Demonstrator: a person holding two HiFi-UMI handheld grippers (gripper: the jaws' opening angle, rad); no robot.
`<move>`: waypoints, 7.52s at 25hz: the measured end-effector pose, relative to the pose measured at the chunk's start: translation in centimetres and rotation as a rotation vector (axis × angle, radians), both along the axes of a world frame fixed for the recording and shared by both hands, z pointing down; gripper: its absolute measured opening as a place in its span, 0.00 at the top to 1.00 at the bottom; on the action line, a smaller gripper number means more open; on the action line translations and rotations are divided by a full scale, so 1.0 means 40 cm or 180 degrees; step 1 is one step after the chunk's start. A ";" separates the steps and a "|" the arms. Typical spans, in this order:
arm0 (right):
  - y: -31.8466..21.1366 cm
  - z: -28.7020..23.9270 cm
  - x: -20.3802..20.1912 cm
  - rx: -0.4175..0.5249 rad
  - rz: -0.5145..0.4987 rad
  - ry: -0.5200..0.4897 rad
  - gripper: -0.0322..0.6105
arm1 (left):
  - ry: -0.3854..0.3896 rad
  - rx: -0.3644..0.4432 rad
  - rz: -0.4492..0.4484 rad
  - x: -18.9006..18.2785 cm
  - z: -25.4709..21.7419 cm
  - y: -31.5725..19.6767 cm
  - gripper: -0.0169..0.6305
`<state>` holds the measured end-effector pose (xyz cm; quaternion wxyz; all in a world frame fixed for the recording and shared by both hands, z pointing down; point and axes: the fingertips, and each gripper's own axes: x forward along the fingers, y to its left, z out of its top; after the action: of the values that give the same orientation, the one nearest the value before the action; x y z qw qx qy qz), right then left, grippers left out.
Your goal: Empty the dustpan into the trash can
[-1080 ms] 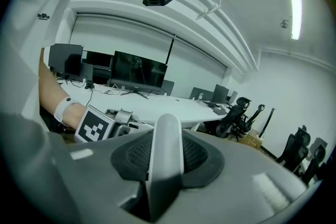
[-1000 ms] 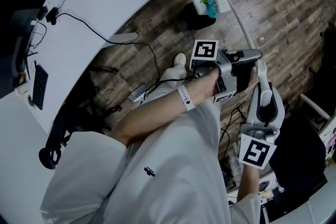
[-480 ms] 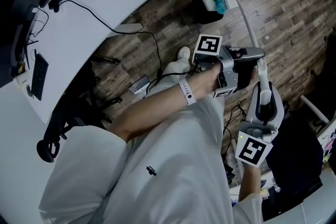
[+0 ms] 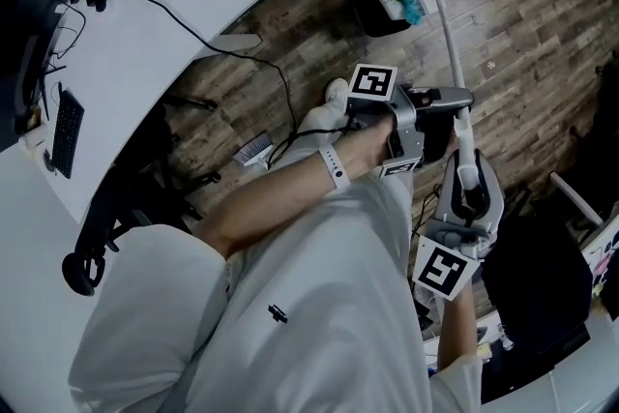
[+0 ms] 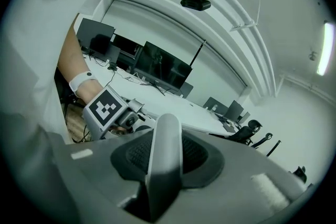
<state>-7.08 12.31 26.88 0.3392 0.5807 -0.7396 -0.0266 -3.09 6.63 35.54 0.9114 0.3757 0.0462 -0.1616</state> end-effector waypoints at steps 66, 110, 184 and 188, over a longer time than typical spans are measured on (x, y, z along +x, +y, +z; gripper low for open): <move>0.104 -0.021 0.029 0.0419 -0.0298 0.0422 0.77 | -0.0102 0.0129 0.0393 0.076 -0.032 0.094 0.81; -0.051 0.031 0.820 -0.0373 0.2258 -0.1541 0.77 | -0.1051 0.1947 0.1162 0.385 0.219 -0.064 0.96; -0.337 0.693 0.885 -0.1538 0.1926 -0.0694 0.64 | -0.2717 0.4668 0.1877 0.125 0.237 -0.122 0.96; -0.324 0.661 0.886 -0.1488 0.1958 -0.0759 0.63 | -0.2697 0.4737 0.1831 0.121 0.213 -0.120 0.96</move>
<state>28.37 -0.66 53.32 0.3660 0.6811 -0.5517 0.3126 1.76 1.84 44.07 0.3785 0.8702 -0.1086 0.2961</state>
